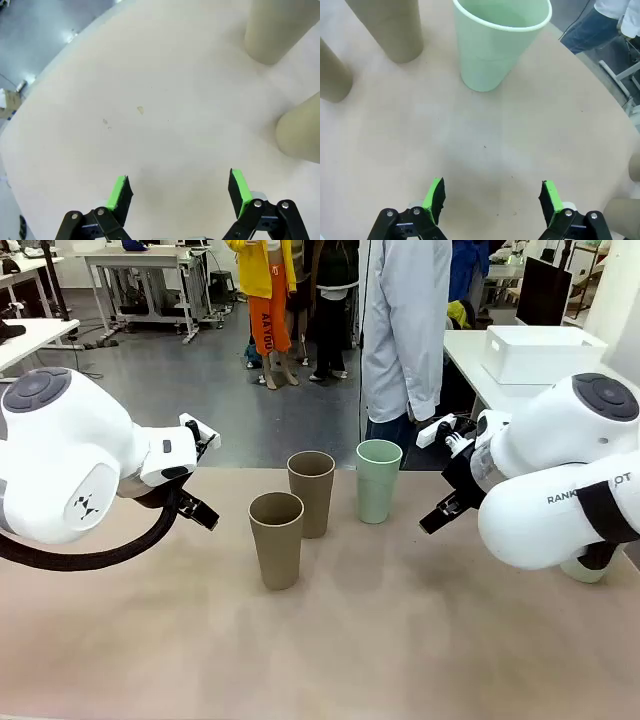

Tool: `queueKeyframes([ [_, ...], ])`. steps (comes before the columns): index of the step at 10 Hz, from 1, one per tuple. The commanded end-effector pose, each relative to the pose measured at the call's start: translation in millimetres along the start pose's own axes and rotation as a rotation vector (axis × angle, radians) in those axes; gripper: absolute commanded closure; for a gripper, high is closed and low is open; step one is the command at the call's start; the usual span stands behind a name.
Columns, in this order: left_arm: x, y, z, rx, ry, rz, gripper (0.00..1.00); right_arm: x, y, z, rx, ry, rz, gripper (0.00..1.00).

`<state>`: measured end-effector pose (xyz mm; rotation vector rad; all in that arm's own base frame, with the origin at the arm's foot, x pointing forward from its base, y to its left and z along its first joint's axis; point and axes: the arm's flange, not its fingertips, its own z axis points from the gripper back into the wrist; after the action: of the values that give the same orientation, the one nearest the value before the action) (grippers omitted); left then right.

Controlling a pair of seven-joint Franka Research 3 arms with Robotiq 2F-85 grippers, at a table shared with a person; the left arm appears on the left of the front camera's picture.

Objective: Stack the cups and store them in the basket.
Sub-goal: Pick up two Reusable plastic cups , one in each hand.

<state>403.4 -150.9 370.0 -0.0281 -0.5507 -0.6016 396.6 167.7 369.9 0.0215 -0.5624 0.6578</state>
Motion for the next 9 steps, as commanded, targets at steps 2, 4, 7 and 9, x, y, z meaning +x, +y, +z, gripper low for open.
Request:
queueKeyframes([
  [2, 0.1, 0.0, 0.1, 0.0, 0.0, 0.0, 0.0, 0.3, 1.2, 1.1, 0.001, -0.004, 0.001, 0.0],
  [4, 0.1, 0.0, 0.1, 0.0, 0.0, 0.0, 0.0, 0.3, 1.2, 1.1, 0.001, -0.004, 0.001, 0.0],
  [7, 0.1, 0.0, 0.1, 0.0, 0.0, 0.0, 0.0, 0.3, 1.2, 1.1, 0.001, -0.004, 0.001, 0.0],
  [9, 0.1, 0.0, 0.1, 0.0, 0.0, 0.0, 0.0, 0.3, 1.2, 1.1, 0.001, -0.004, 0.001, 0.0],
])
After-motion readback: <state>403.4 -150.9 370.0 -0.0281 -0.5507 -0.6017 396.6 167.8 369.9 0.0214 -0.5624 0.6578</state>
